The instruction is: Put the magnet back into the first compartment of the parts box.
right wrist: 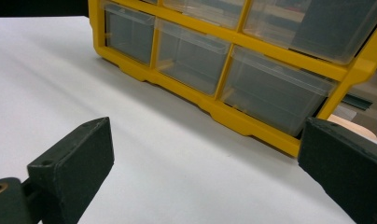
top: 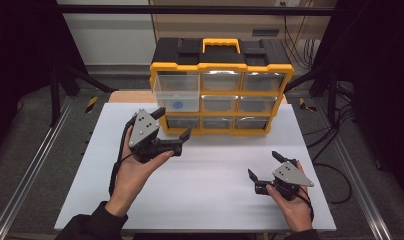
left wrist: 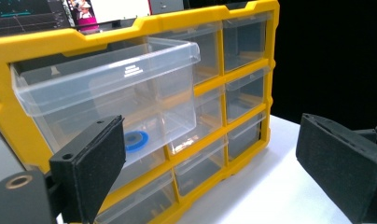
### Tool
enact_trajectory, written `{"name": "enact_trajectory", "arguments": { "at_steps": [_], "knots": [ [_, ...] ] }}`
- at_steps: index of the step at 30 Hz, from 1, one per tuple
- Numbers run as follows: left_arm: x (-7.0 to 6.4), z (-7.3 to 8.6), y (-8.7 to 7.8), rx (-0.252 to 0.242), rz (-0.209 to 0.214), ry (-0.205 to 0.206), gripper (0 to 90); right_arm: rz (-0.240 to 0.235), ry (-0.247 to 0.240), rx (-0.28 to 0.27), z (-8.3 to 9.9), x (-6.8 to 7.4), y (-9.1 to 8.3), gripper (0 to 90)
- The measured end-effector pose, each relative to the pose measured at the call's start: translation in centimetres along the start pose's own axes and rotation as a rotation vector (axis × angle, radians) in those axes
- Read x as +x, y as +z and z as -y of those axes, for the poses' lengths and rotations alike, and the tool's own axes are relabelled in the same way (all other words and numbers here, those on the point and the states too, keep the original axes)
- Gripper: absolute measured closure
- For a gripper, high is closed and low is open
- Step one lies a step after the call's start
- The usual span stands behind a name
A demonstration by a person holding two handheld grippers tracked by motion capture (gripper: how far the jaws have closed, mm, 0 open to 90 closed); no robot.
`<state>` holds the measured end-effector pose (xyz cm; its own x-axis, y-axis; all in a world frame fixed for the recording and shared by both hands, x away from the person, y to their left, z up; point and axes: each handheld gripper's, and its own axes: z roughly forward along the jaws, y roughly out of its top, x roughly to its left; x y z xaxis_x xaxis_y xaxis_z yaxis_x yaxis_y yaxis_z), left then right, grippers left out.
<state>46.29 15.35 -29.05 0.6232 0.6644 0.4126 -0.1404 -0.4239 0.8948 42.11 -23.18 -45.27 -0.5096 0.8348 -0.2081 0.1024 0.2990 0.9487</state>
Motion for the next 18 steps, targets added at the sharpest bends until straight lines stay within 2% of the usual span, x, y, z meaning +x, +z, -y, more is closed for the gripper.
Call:
{"name": "enact_trajectory", "arguments": {
  "at_steps": [11, 18],
  "knots": [
    [-0.3, 0.9, -0.1, 0.004, -0.002, -0.009, 12.7, -0.001, -0.002, 0.002, 0.0, 0.0, 0.0, 3.8],
    [-0.2, 1.5, -0.2, 0.002, -0.014, -0.031, 23.7, -0.001, -0.002, 0.002, 0.0, 0.0, 0.0, 3.8]
  ]
}}
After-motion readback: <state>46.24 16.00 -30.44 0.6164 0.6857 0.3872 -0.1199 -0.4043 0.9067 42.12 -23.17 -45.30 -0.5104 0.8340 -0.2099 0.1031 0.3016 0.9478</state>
